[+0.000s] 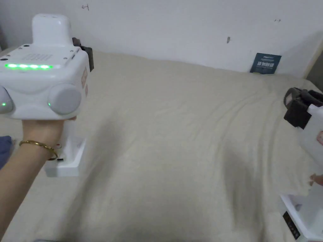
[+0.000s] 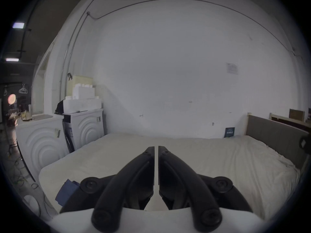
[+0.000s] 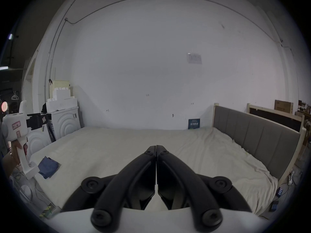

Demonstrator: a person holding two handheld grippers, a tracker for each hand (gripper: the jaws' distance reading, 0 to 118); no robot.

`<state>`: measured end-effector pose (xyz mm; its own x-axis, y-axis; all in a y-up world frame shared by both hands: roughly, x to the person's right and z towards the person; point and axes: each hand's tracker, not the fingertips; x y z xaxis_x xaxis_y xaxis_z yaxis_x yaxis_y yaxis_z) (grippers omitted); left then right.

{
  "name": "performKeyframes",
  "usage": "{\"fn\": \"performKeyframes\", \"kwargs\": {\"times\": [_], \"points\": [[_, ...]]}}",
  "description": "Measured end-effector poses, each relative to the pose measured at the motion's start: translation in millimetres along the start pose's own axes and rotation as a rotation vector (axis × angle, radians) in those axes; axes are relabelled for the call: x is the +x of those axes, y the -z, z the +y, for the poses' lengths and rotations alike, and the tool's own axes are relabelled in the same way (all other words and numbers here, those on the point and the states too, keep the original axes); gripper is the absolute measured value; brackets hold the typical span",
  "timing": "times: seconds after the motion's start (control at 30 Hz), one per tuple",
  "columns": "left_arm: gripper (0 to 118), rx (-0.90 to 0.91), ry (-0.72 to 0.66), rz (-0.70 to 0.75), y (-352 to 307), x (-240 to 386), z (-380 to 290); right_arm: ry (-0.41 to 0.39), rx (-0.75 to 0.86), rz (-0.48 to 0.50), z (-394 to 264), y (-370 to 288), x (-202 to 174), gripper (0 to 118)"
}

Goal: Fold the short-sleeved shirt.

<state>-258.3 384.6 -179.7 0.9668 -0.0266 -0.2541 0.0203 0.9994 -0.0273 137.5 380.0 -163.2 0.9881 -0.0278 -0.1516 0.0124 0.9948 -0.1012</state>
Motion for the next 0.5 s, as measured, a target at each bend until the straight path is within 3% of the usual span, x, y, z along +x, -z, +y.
{"fn": "performKeyframes", "kwargs": {"times": [0.17, 0.5], "points": [[0, 0.022, 0.032, -0.043, -25.0, 39.9, -23.4, -0.001, 0.025, -0.016, -15.9, 0.0, -6.1, 4], [0, -0.036, 0.017, -0.06, -55.4, 51.8, -74.2, -0.013, -0.025, 0.007, -58.6, -3.9, -23.1, 4]]}}
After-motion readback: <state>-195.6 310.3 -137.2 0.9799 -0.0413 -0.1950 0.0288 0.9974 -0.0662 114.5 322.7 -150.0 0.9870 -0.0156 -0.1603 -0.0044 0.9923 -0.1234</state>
